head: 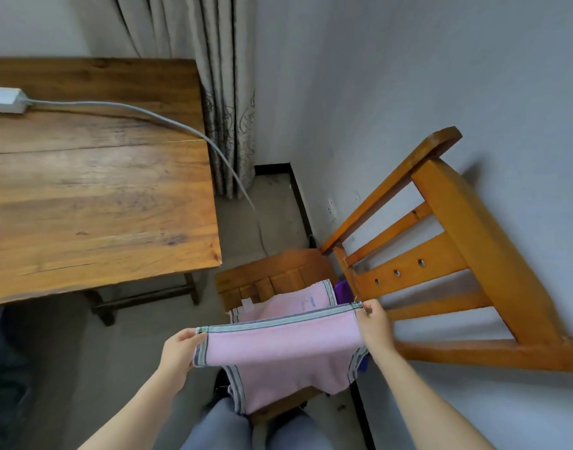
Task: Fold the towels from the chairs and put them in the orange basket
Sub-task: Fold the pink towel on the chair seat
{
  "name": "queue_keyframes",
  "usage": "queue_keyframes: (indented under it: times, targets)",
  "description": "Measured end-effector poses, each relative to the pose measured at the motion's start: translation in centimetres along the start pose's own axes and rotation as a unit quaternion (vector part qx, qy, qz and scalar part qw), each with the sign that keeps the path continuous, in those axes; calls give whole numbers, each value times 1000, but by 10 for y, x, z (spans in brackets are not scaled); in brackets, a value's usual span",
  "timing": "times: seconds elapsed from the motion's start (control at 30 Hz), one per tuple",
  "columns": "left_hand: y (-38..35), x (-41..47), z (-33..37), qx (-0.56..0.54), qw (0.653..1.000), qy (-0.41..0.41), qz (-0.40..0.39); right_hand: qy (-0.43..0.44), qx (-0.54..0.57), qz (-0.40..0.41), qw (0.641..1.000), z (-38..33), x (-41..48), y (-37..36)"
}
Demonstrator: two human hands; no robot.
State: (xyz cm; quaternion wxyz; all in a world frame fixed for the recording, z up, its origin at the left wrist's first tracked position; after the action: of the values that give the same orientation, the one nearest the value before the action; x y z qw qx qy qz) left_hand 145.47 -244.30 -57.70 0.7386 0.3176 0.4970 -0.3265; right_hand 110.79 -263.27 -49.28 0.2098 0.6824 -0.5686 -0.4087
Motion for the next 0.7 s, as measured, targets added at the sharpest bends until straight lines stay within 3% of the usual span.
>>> queue_keyframes:
  times: [0.33,0.53,0.7]
  targets:
    - [-22,80,-15,-49,992,3,120,112,-100,-46,988,21,93,-75]
    - [-59,140,-13,-117,987,22,105,124,-101,-53,986,39,151,-105]
    - [-61,171,-11,-90,985,36,140,132,-132,-63,980,54,171,-136]
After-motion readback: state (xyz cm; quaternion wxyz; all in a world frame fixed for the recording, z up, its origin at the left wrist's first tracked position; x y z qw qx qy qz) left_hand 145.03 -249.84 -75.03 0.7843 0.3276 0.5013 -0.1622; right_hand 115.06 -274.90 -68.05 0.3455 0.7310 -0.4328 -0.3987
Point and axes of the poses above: each hand's wrist, its own x-axis towards the middle knuckle, its own y-axis out of the back of the hand, z = x × y, the point moved 9 cm from there along x, towards the middle knuckle, and after that the axes turned 15 degrees about y, right-handed, at the moved point
